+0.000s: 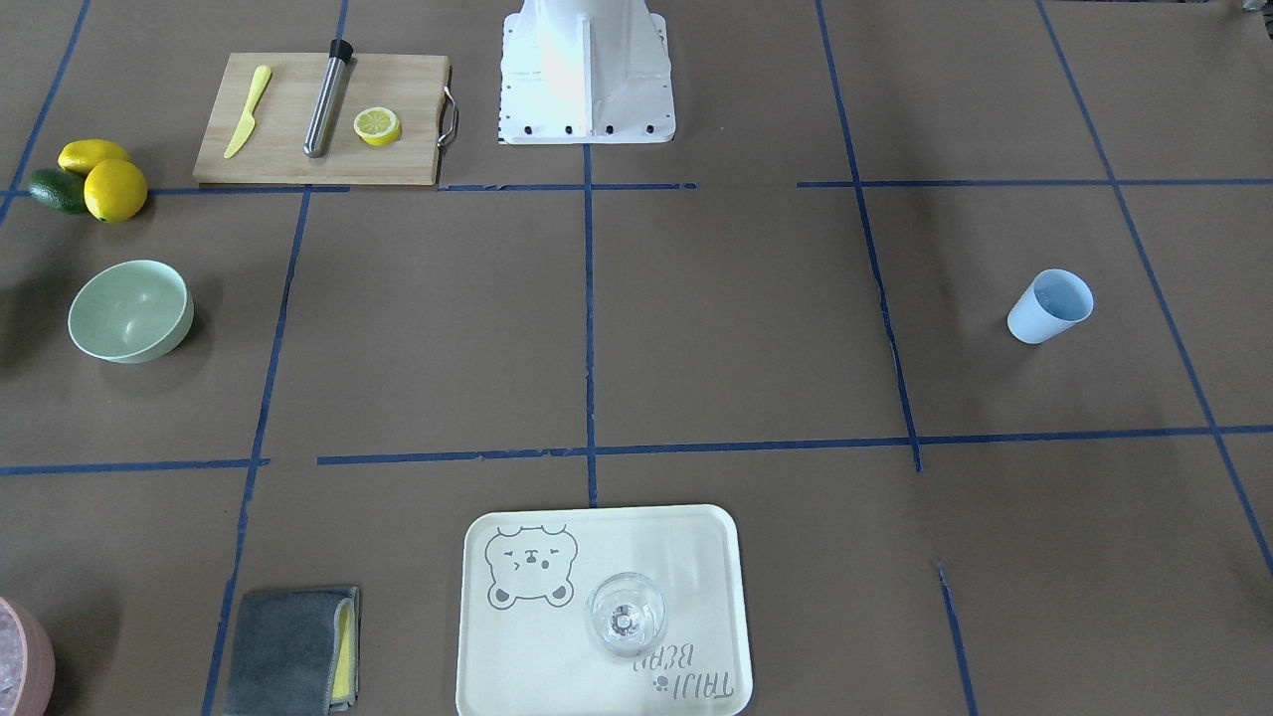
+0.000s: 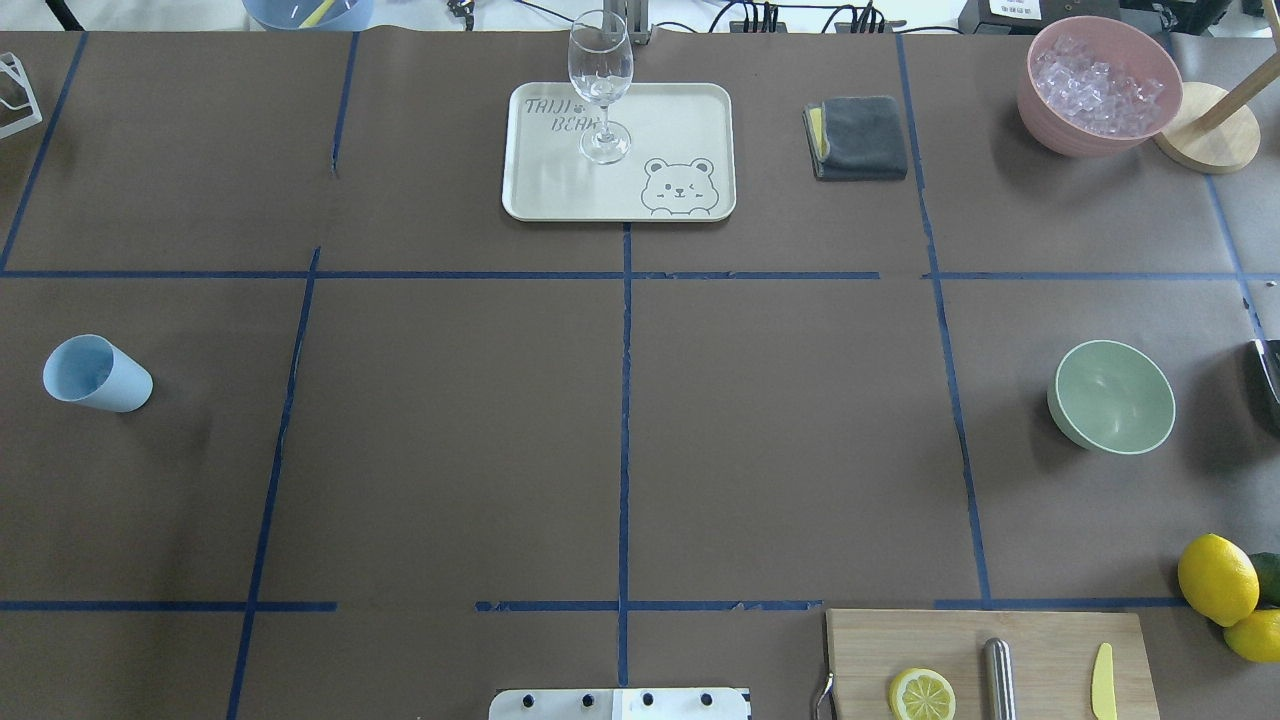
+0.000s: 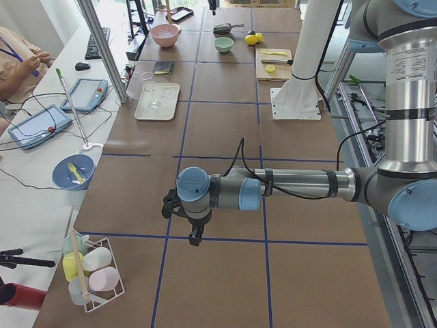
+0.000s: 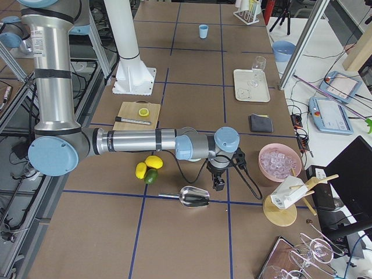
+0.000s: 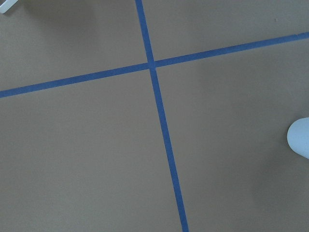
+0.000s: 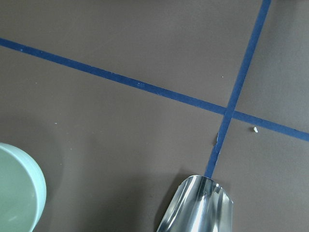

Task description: Pour ice into bowl

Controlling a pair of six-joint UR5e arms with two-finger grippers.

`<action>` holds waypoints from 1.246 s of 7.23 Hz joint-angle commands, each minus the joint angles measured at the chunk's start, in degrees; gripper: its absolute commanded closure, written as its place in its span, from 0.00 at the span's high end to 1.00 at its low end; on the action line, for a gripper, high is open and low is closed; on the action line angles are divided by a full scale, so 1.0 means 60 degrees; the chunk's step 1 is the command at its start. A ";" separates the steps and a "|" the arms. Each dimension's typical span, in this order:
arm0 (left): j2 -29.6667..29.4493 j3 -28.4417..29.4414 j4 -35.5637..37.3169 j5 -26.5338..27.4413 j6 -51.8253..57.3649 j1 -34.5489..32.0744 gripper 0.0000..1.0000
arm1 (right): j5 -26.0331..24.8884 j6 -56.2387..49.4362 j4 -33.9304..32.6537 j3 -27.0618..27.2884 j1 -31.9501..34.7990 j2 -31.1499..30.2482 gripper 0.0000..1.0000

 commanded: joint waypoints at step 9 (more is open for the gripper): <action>0.0171 -0.0246 -0.0388 0.0014 0.0222 0.0030 1.00 | 0.0811 0.5829 0.4386 0.0667 -0.1788 -0.1239 1.00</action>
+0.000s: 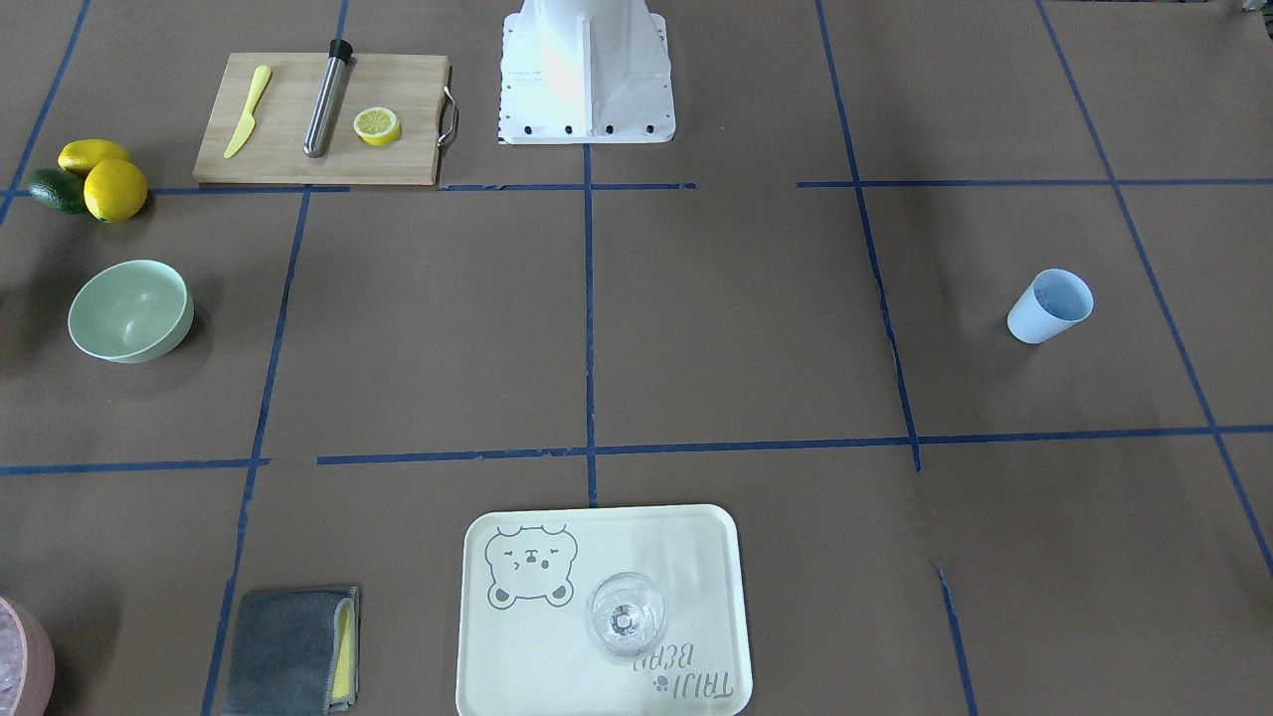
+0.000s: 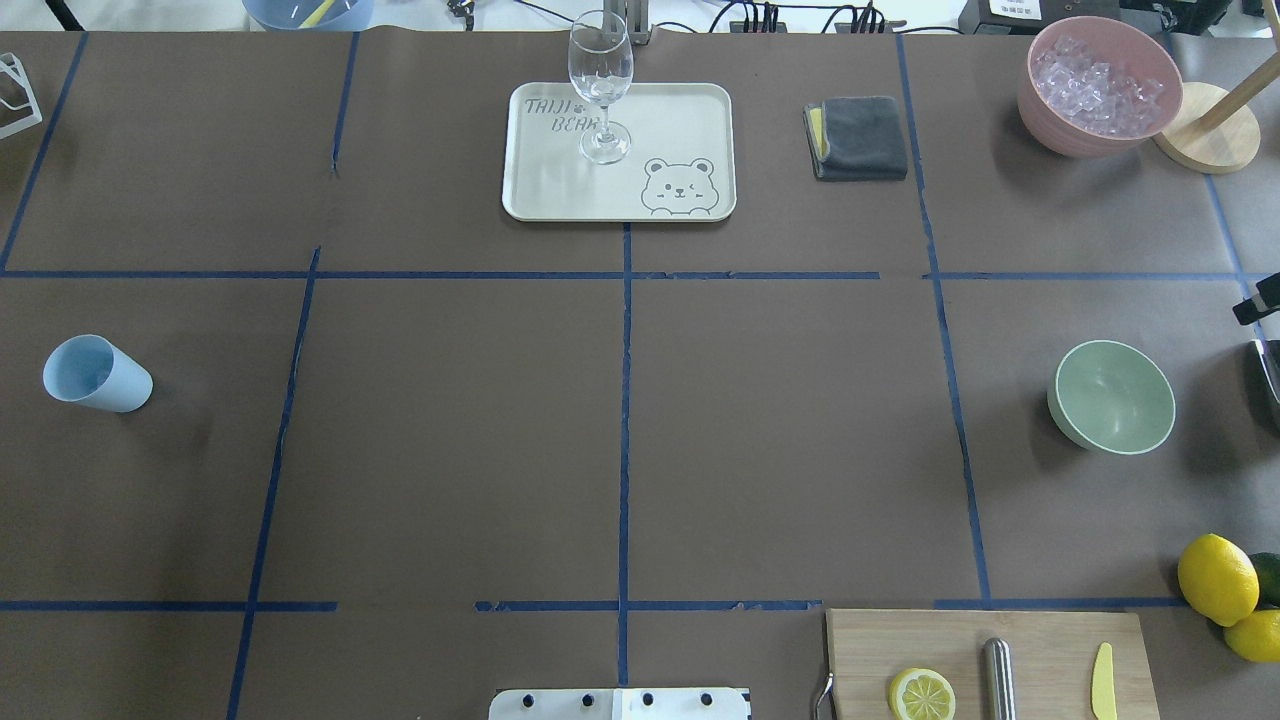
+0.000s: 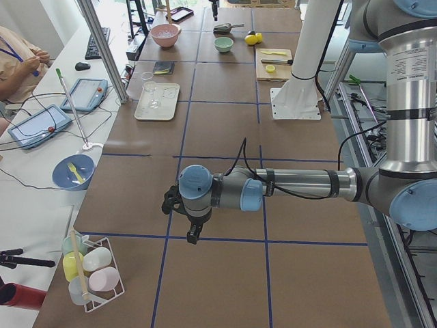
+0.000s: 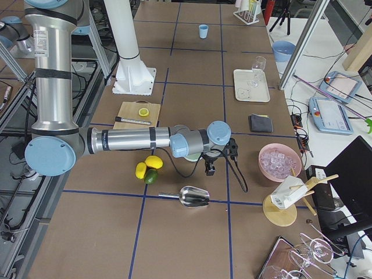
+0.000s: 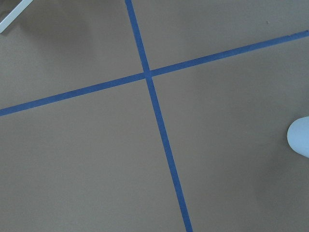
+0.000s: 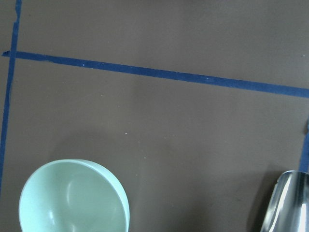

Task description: Pour ice into bowl

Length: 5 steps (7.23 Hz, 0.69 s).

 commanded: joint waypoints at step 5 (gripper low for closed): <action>-0.0008 -0.0103 -0.0052 -0.0090 0.0015 0.0001 1.00 | -0.1892 0.5452 0.3933 0.0003 -0.2532 -0.0928 0.93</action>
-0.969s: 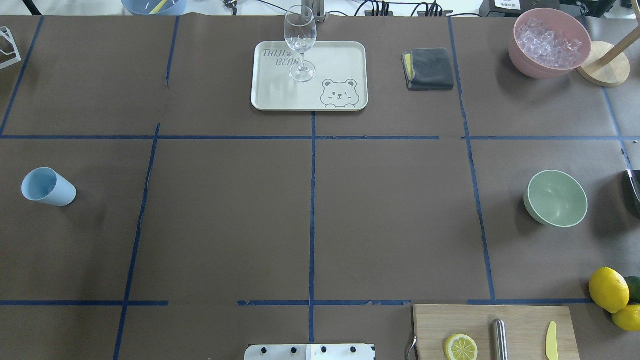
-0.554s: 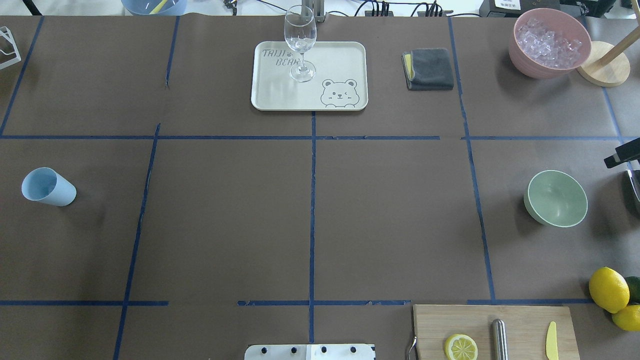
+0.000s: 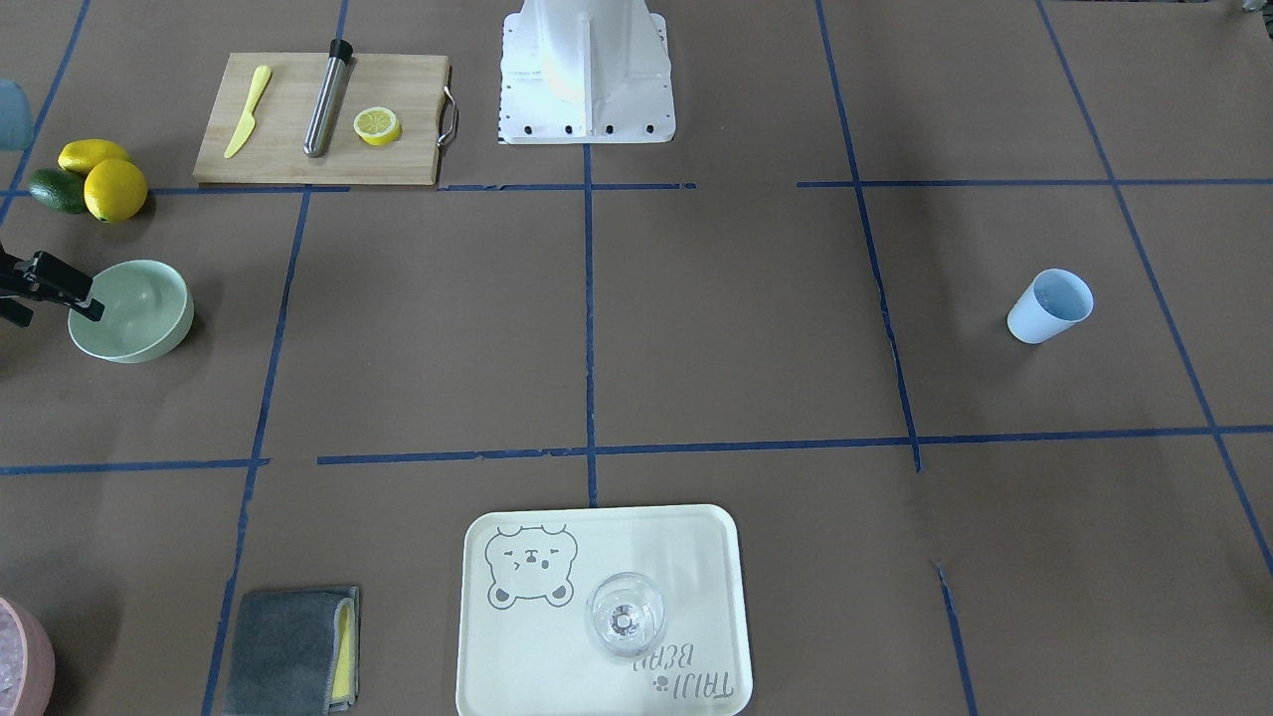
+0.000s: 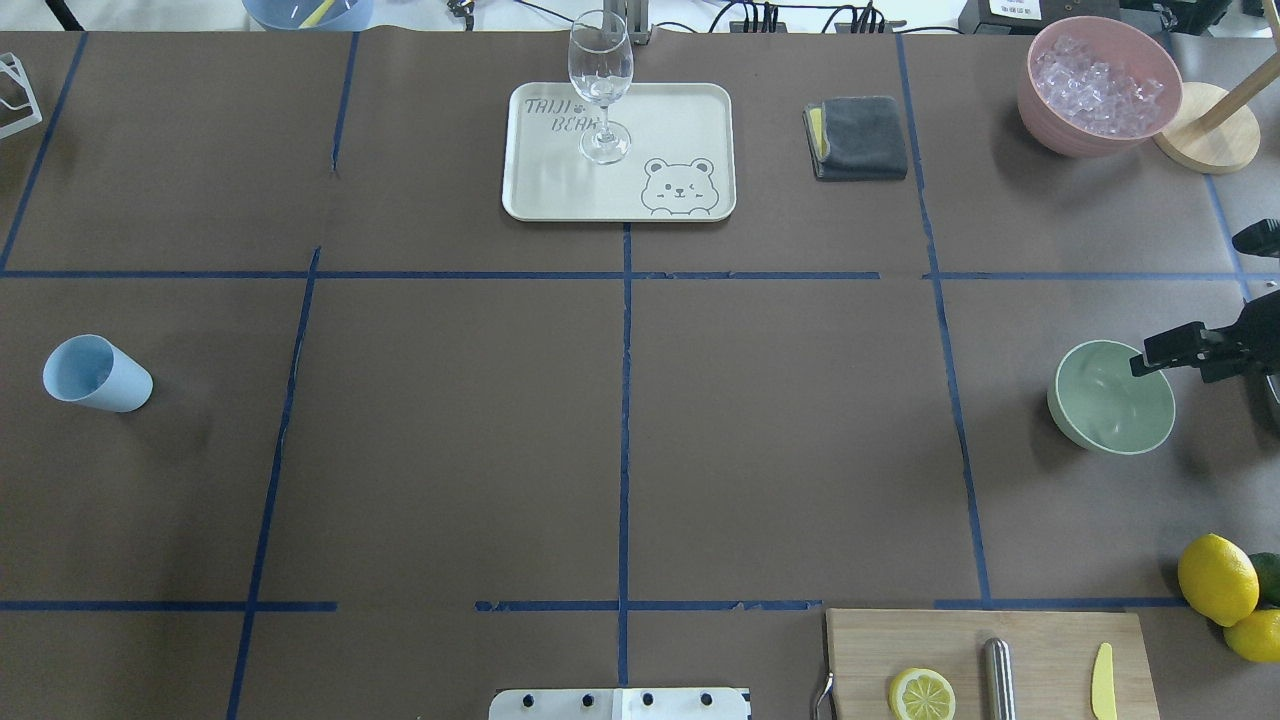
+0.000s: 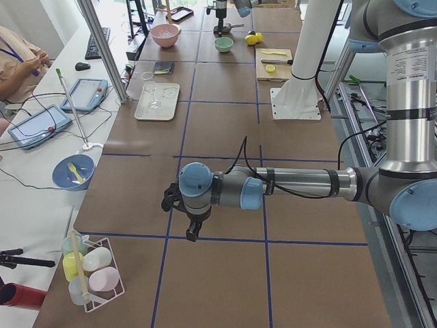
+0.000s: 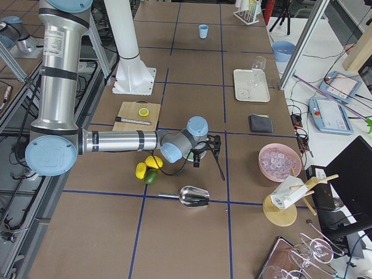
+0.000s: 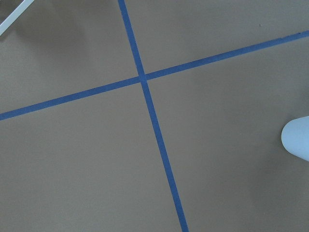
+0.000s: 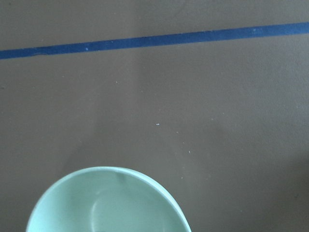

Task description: Pour ice into bowl

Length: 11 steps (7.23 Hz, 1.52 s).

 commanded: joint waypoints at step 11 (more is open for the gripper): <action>-0.0001 -0.0434 -0.0008 -0.0014 -0.0012 -0.0015 1.00 | 0.0704 0.1936 0.0065 0.1256 -0.0631 0.0310 0.00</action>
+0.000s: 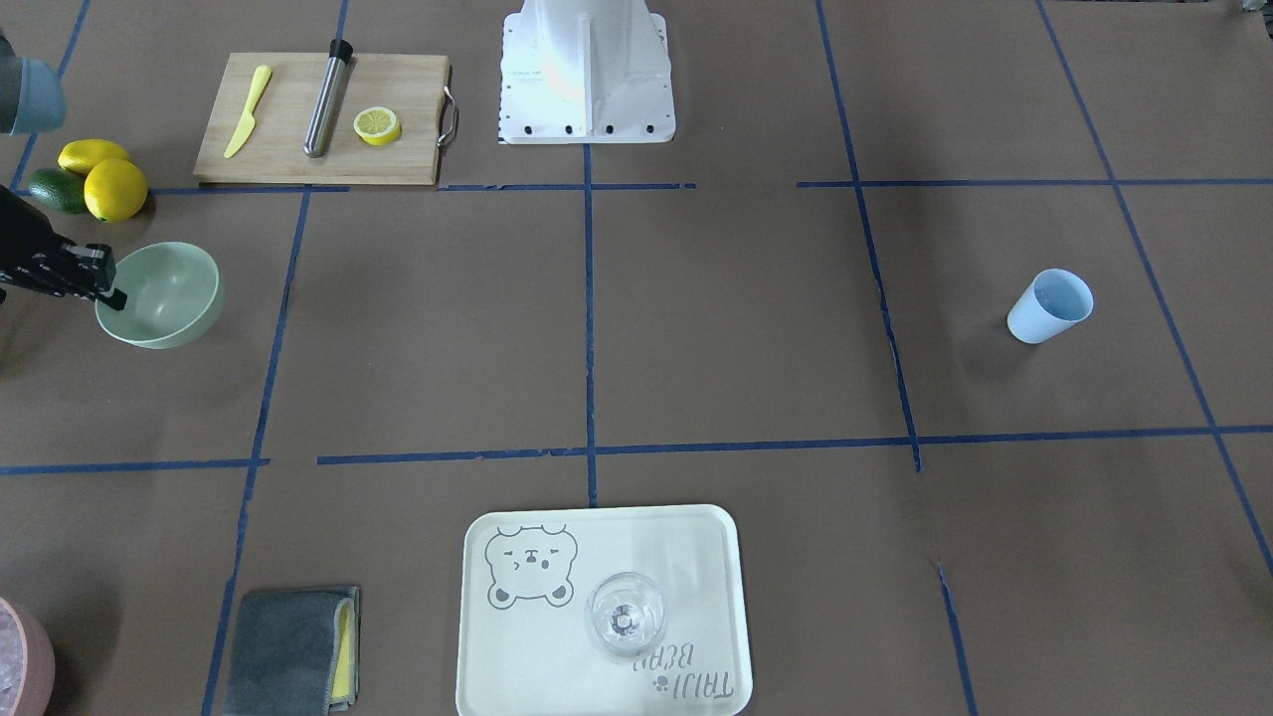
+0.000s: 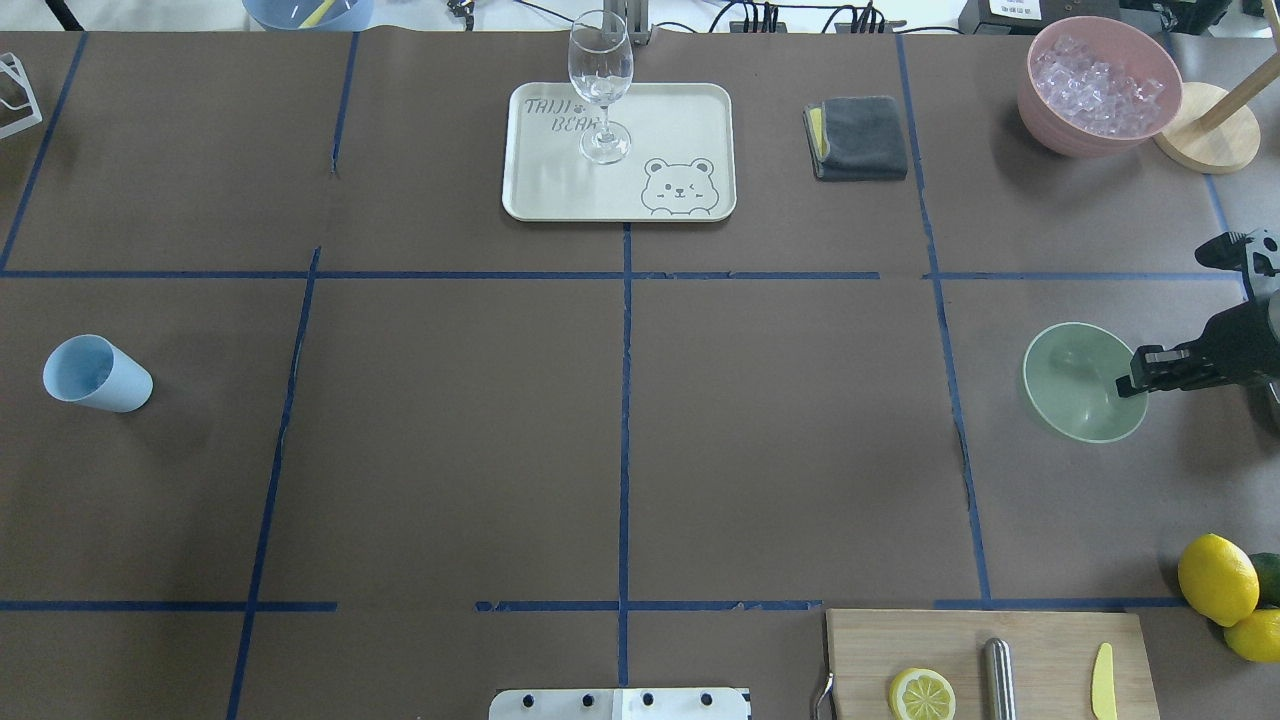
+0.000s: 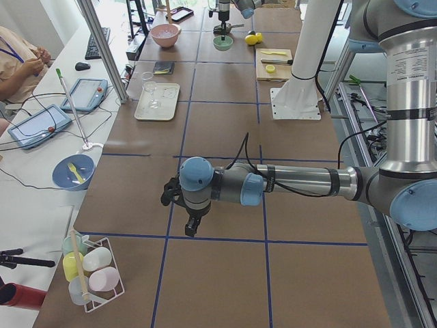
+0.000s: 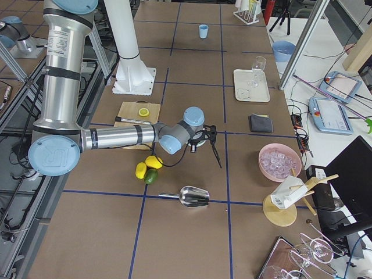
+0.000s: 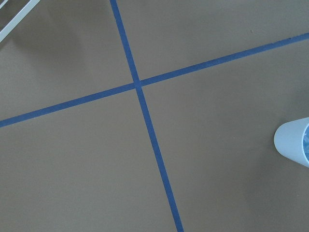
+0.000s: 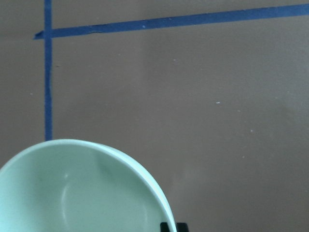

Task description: Pour ice into bowl

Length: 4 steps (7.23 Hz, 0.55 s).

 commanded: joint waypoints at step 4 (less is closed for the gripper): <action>-0.0004 -0.0545 -0.0159 0.0029 -0.0035 0.0000 1.00 | -0.0329 0.4752 -0.0358 0.0188 -0.2100 0.3560 0.00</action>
